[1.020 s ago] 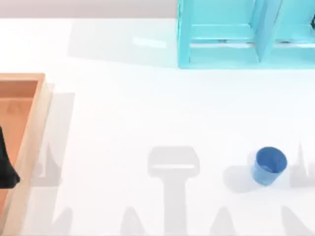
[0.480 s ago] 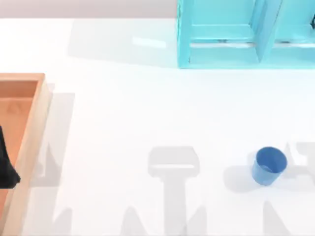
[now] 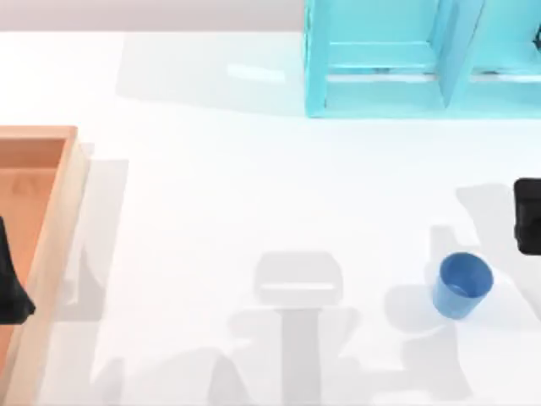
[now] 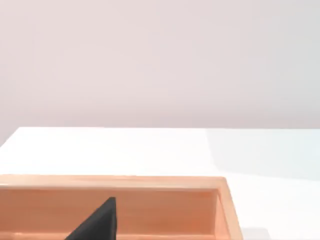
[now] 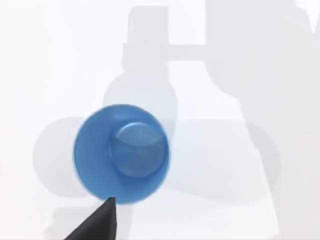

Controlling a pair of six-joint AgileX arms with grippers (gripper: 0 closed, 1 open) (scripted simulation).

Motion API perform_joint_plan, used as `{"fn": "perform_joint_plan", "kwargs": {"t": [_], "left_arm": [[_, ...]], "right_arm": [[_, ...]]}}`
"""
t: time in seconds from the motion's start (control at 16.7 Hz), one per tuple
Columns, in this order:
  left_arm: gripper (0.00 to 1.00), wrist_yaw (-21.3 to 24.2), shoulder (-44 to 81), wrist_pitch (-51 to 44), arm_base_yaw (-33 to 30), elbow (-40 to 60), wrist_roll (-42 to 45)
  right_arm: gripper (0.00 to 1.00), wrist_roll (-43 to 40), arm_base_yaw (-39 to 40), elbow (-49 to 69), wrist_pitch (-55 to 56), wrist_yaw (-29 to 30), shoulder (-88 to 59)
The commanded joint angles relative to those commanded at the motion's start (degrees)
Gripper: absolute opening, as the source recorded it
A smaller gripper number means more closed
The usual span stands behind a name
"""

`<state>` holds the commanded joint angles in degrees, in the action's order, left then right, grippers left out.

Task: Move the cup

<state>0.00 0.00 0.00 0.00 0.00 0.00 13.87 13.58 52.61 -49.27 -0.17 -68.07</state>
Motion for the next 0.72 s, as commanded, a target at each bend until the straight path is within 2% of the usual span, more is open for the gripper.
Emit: {"fn": "perform_joint_plan", "kwargs": {"t": [0.36, 0.72], "left_arm": [[1.00, 0.0, 0.0, 0.0, 0.0, 0.0, 0.0], [1.00, 0.0, 0.0, 0.0, 0.0, 0.0, 0.0]], "right_arm": [[1.00, 4.8, 4.5, 18.7, -16.7, 0.1, -22.7], [1.00, 6.0, 5.6, 24.0, -20.8, 0.1, -28.5]]}}
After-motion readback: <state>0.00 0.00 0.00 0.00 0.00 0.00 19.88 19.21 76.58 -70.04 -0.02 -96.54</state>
